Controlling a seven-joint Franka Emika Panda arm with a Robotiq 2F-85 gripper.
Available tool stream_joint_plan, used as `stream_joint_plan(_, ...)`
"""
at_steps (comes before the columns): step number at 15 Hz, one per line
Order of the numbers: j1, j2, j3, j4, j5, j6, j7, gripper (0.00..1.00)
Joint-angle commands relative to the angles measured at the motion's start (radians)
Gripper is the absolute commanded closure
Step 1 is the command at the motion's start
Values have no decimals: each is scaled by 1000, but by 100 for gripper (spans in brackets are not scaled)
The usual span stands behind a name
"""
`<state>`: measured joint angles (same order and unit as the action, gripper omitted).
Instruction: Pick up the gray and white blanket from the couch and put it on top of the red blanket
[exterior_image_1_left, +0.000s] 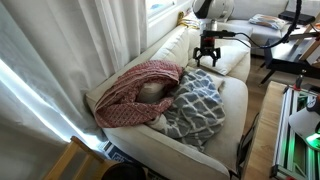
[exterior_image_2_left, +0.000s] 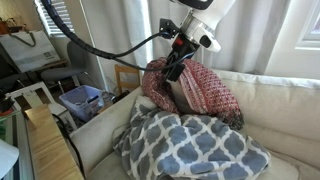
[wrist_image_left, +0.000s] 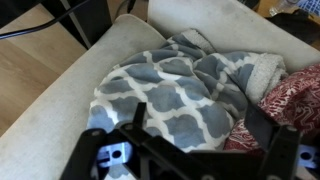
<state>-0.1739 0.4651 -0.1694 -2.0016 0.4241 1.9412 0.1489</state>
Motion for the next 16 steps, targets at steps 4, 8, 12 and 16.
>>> stream_joint_plan(4, -17, 255, 17, 234, -10, 12, 122, 0)
stream_joint_plan(8, -36, 408, 29, 308, 19, 114, 121, 0)
stream_joint_plan(12, -43, 546, 36, 406, 7, 258, 127, 0)
stream_joint_plan(16, -50, 540, 48, 397, -12, 278, 117, 0)
